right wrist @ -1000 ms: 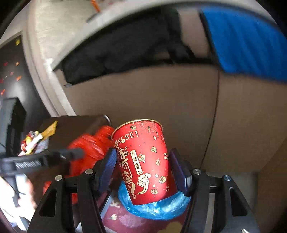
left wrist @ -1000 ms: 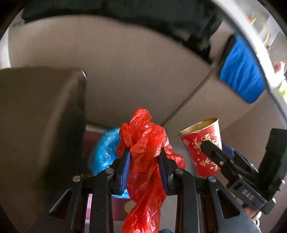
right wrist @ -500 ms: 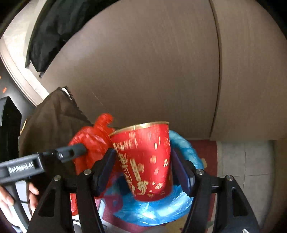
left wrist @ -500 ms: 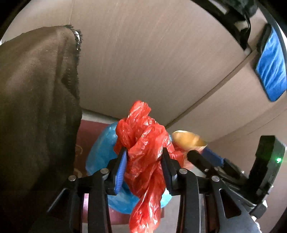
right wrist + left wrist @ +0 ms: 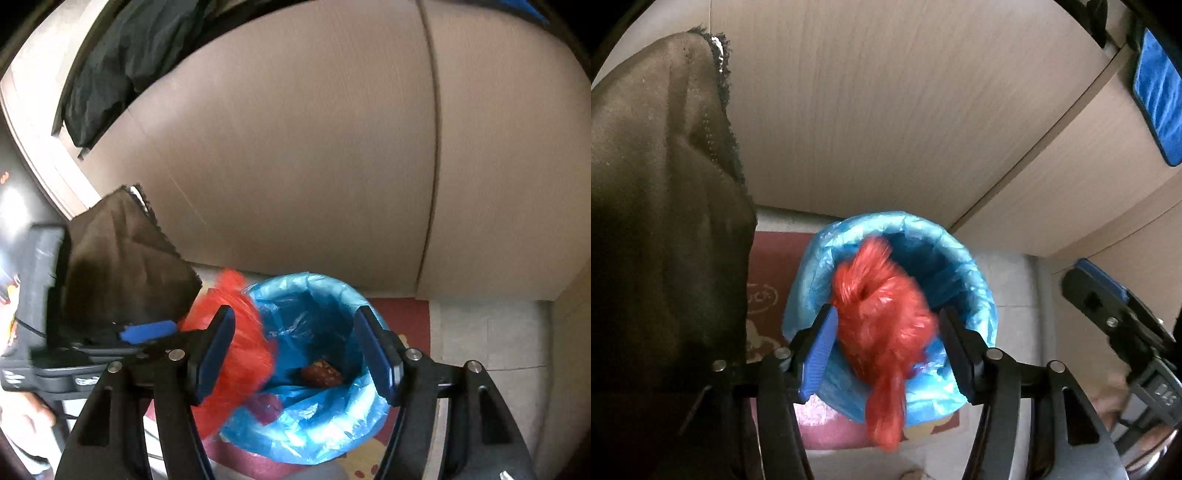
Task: Collect trash
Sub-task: 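Carry cup and bag over the blue bin and open both tools to drop them, then grasp the white-pink wrapper with the right tool while the left grasps the purple sponge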
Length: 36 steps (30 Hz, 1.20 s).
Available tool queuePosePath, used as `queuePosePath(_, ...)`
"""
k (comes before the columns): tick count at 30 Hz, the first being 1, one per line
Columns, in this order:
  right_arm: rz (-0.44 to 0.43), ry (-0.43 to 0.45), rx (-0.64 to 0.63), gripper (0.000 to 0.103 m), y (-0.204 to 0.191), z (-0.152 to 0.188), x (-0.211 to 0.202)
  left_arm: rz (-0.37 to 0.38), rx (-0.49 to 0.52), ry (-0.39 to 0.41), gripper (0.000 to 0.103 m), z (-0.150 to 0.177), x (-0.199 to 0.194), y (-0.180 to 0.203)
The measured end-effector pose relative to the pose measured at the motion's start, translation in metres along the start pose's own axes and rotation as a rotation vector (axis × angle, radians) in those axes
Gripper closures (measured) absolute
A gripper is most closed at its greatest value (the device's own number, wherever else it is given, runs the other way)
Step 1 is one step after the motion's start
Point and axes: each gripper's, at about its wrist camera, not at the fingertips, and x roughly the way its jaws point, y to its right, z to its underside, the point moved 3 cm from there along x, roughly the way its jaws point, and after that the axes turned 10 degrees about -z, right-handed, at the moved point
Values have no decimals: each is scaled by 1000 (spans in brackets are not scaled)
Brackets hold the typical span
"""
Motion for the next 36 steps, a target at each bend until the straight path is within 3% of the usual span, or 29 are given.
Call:
queuePosePath(7, 33, 14, -46, 39, -8, -5, -34, 21, -40, 81, 44, -7, -48, -12)
queuePosePath(12, 31, 46, -105, 39, -45, -14, -60, 77, -16, 199, 43, 4, -139, -28)
queuePosePath(16, -26, 61, -188, 39, -101, -23, -76, 36, -34, 321, 39, 23, -205, -71)
queuePosePath(21, -132, 63, -349, 39, -208, -23, -78, -53, -106, 405, 38, 60, -275, -151)
queuePosePath(27, -288, -21, -505, 40, -339, 10, -35, -215, -207, 440, 37, 115, -322, -271)
queuePosePath(31, -347, -81, -566, 45, -407, 38, 4, -307, -295, 449, 37, 147, -332, -343)
queuePosePath(36, -365, -134, -568, 45, -467, 44, 56, -317, -401, 419, 37, 178, -320, -412)
